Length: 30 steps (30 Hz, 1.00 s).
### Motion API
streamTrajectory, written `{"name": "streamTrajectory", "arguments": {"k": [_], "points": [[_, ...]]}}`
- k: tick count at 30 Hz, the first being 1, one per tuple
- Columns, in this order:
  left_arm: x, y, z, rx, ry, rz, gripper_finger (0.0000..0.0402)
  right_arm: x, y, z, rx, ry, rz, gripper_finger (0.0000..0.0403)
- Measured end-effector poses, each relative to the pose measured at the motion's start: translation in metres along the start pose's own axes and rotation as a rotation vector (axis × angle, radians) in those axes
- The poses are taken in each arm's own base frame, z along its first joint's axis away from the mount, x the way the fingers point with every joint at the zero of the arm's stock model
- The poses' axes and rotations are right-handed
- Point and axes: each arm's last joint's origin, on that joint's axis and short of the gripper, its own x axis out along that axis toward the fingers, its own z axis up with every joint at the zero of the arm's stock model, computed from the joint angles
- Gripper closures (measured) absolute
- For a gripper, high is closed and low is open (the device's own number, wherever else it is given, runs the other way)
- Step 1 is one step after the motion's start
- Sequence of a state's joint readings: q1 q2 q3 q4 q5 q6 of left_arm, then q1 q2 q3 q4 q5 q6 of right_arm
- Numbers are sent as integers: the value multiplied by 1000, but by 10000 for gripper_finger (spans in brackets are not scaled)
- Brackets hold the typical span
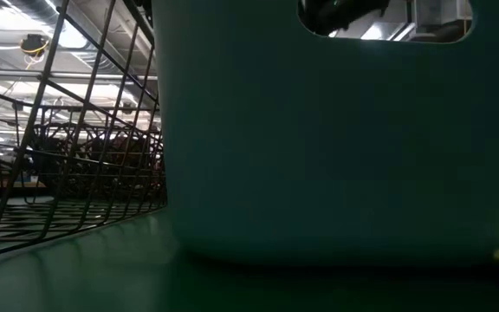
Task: Sort microfiber towel by color & place in baskets
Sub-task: Put the pink towel into the orange bin
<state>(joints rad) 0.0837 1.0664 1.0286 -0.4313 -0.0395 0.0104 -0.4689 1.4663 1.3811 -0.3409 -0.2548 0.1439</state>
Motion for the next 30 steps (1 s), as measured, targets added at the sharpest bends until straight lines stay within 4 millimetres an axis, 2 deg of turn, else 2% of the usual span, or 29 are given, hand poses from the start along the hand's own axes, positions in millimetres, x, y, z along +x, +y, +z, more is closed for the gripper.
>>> {"name": "streamTrajectory", "arguments": {"k": [8,14,18,25,30], "points": [[0,0,0,0,1,0,282,28,-9,-14,25,77,-34,397],[0,0,0,0,1,0,282,34,-11,-17,29,92,-37,362],[0,0,0,0,1,0,282,34,-11,-17,27,92,-36,321],[0,0,0,0,2,0,282,34,-11,-18,29,95,-37,219],[0,0,0,0,2,0,282,25,-8,-14,26,80,-35,167]]}}
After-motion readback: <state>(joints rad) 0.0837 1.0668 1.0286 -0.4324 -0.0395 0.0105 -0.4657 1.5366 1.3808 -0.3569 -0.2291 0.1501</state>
